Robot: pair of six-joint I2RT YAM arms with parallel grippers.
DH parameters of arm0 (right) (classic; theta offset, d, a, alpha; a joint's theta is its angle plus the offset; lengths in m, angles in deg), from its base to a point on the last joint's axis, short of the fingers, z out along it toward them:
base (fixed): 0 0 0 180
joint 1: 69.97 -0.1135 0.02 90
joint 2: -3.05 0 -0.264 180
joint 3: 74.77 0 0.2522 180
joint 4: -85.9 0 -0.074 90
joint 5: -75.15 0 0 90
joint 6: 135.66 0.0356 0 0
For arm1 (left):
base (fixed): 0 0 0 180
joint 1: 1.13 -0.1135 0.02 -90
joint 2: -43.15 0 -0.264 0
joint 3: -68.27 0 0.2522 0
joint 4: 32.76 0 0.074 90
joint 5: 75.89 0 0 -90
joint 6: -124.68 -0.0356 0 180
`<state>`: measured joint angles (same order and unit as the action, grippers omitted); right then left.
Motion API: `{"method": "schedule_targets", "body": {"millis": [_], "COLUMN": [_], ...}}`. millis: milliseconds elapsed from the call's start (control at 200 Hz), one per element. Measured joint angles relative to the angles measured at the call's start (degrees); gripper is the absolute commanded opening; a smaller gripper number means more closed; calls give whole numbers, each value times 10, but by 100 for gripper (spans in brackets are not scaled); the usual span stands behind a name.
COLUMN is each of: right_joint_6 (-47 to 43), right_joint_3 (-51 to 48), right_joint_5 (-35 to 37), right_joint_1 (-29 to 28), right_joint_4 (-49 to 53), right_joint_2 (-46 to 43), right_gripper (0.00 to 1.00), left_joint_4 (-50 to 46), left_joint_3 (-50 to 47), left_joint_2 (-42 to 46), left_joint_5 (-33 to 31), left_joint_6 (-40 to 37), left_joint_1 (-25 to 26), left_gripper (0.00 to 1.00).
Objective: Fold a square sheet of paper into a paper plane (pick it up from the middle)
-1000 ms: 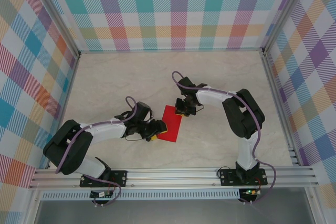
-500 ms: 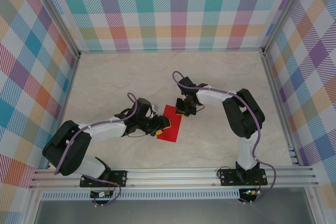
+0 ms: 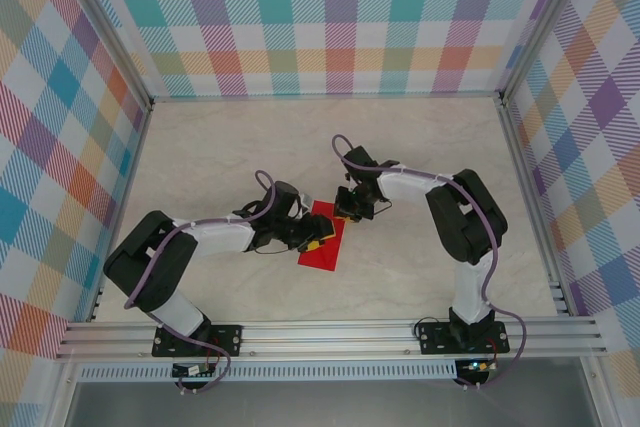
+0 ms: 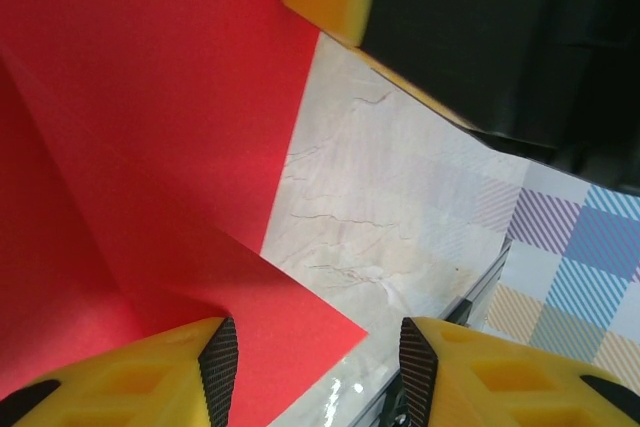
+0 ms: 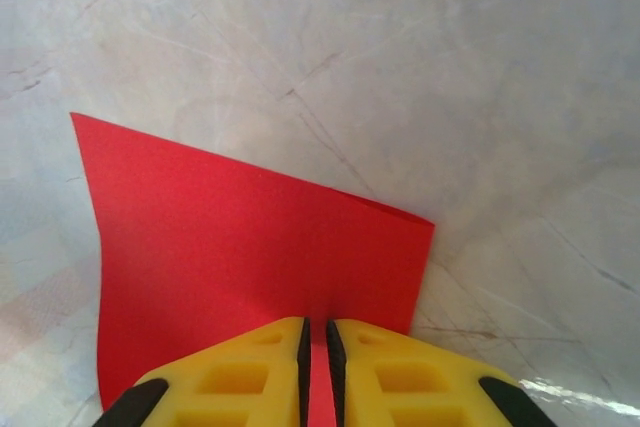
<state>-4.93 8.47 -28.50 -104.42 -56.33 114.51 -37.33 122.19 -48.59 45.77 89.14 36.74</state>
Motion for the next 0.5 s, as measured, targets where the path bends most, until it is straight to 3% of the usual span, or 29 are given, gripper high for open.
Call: {"method": "schedule_targets", "body": {"millis": [305, 500], "right_joint_6": [-31, -35], "right_joint_3": [-96, -143], "right_joint_5": [-70, -112], "right_joint_1": [12, 14], "right_joint_4": [-26, -50], "right_joint_2": [-126, -169], "right_gripper": [36, 40], "left_joint_4": [-3, -9], "left_joint_3": [1, 1], "left_joint_2": [-7, -7], "left_joint_5": [-27, -40], "left_joint_6": [-4, -8], "left_joint_1": [0, 0], "left_gripper": [33, 28]}}
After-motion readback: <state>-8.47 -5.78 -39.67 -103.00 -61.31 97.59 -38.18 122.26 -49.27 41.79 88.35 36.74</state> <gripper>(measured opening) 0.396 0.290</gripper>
